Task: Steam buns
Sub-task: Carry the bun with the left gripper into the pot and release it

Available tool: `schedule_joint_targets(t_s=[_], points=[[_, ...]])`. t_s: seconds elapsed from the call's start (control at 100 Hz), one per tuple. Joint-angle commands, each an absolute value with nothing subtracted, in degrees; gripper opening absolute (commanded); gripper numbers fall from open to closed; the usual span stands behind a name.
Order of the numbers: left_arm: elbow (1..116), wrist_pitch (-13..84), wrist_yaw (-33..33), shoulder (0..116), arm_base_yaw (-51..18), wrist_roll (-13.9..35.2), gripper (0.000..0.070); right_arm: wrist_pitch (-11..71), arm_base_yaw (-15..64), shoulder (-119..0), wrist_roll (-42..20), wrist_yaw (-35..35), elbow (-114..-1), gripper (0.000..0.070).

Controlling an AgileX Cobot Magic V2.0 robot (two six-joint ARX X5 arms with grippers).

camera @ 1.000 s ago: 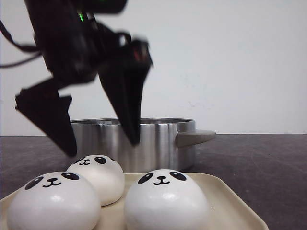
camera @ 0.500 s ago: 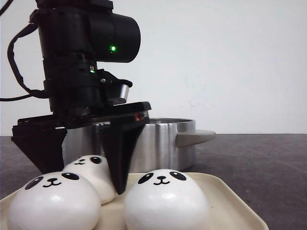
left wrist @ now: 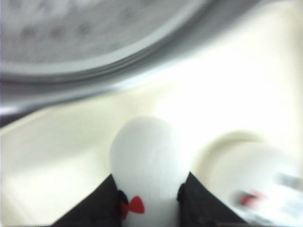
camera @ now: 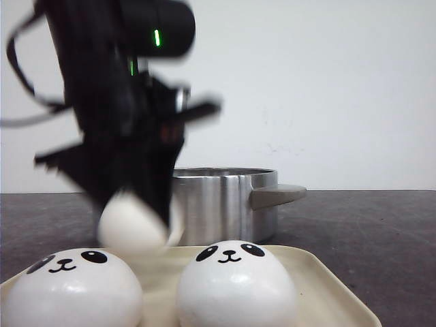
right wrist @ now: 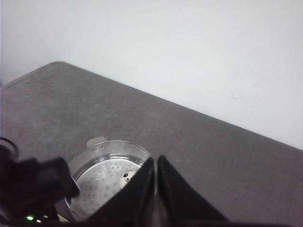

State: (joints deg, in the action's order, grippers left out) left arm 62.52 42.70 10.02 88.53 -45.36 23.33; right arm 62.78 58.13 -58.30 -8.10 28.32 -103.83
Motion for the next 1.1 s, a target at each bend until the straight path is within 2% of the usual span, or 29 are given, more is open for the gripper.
schedule_joint_targets(t_s=[0.0, 0.15, 0.29, 0.53, 0.82, 1.09], points=[[64.5, 41.9, 10.6, 84.4, -46.5, 23.4, 0.0001, 62.4, 58.8, -58.7, -10.0, 28.5, -104.9, 0.0001], [68.2, 37.2, 6.2, 77.0, -46.3, 23.1, 0.0001, 62.1, 58.8, -58.7, -10.3, 28.5, -104.9, 0.0001], [74.2, 35.8, 5.1, 78.1, -41.5, 19.4, 0.0001, 61.5, 58.8, -59.1, -10.2, 28.5, -104.9, 0.0001], [85.8, 40.3, 5.9, 92.4, -32.9, 13.6, 0.0002, 61.8, 58.8, -59.8, -9.8, 28.6, -104.9, 0.0001], [97.2, 43.7, 5.8, 112.1, -28.2, 13.5, 0.0002, 64.0, 58.7, -60.4, -10.0, 28.6, -104.2, 0.0001], [99.5, 44.1, 5.3, 121.1, -27.1, 13.7, 0.0013, 65.8, 58.7, -60.2, -11.6, 28.7, -104.2, 0.0001]])
